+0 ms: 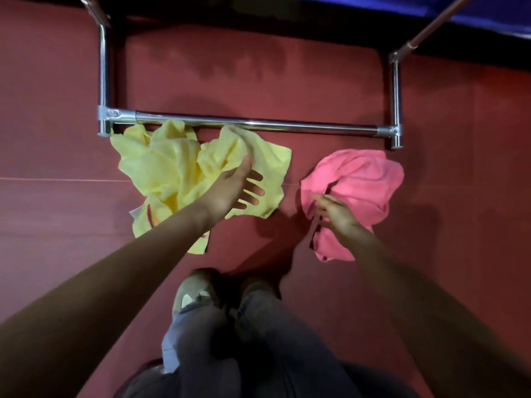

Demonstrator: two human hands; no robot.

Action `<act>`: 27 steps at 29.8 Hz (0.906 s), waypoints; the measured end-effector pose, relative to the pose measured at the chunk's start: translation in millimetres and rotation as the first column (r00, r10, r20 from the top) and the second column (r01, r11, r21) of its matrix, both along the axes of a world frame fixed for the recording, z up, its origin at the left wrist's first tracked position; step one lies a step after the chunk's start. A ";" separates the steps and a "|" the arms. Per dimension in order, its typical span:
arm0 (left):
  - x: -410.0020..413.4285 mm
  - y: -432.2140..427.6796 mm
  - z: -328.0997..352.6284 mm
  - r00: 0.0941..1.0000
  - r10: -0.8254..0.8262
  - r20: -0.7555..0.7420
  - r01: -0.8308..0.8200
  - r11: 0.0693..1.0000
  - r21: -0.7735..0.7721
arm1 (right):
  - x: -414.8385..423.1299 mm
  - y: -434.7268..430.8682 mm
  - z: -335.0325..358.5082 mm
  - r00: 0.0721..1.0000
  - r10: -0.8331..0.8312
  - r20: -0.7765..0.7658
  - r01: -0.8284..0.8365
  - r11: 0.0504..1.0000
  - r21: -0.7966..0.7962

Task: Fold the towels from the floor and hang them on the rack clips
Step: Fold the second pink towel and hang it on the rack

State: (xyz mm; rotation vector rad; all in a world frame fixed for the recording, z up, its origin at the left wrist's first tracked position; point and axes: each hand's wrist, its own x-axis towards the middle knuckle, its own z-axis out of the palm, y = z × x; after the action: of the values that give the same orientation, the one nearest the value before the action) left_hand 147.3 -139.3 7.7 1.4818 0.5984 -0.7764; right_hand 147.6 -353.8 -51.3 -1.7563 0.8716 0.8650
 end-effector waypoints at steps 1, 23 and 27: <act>-2.2 -1.3 -6.8 1.000 -0.002 -0.007 0.002 1.000 -0.009 | 1.3 1.3 -8.1 1.000 0.002 -0.016 -0.002 1.000 0.000; -6.9 -5.5 113.3 0.930 -0.056 0.364 0.080 0.995 -0.051 | 19.9 60.9 191.0 0.928 -0.148 0.342 -0.036 0.878 0.477; -12.8 -5.8 191.3 0.758 -0.057 0.650 0.096 0.995 -0.025 | 11.1 69.0 277.2 0.895 -0.131 0.426 -0.142 0.821 0.553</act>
State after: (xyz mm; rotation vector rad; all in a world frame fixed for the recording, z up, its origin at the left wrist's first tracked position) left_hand 134.5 -145.1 199.0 1.6050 -0.0194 -0.2851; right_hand 158.7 -284.8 225.9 -1.3285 0.2484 0.5965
